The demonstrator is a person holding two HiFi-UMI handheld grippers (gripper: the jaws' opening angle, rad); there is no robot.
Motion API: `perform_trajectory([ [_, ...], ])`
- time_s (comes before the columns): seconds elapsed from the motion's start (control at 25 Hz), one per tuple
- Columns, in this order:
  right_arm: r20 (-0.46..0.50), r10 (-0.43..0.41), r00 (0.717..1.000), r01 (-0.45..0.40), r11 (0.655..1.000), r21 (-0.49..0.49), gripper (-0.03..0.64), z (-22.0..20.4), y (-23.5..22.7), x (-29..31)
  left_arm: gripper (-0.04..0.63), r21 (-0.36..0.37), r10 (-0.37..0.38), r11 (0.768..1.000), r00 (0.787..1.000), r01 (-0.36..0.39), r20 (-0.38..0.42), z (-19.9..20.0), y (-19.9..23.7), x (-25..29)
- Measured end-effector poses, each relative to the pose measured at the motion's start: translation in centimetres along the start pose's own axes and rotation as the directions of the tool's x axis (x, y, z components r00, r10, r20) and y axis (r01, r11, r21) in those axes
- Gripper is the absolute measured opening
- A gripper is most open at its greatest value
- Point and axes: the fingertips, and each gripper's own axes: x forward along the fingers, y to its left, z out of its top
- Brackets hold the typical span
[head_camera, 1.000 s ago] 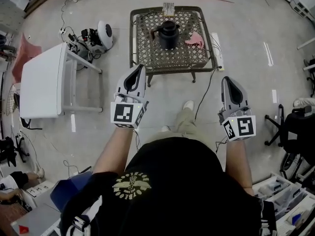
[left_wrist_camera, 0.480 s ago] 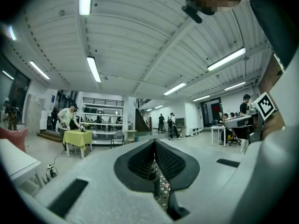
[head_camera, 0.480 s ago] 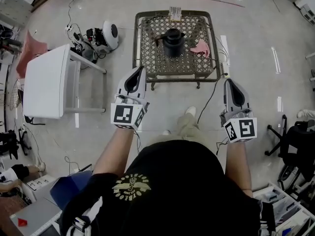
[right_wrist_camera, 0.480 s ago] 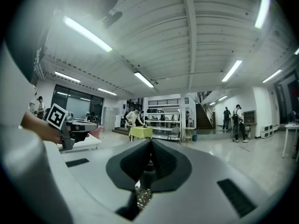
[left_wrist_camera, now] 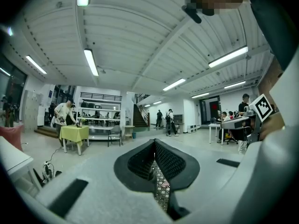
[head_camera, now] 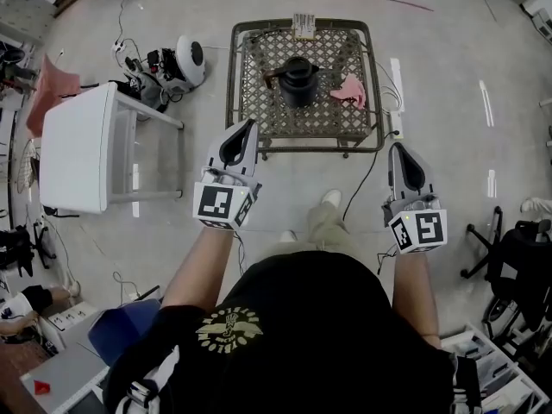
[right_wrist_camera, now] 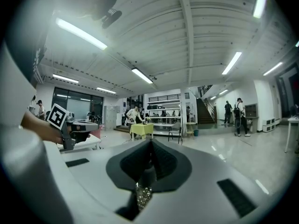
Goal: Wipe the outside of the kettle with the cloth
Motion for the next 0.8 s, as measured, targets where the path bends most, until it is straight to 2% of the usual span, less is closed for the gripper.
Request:
perform_trajectory([
  [0.44, 0.012, 0.029, 1.000, -0.029, 1.000, 0.010, 0.006, 1.0, -6.1, 4.1, 0.008, 0.024, 0.047, 0.999, 0.999, -0.047, 0.001, 1.8, 0.0, 6.3],
  [0.8, 0.027, 0.107, 0.994, -0.107, 0.994, -0.012, 0.006, 2.0, -11.0, 8.6, 0.008, 0.040, 0.122, 0.992, 0.993, -0.122, 0.010, 2.8, 0.2, 11.0],
])
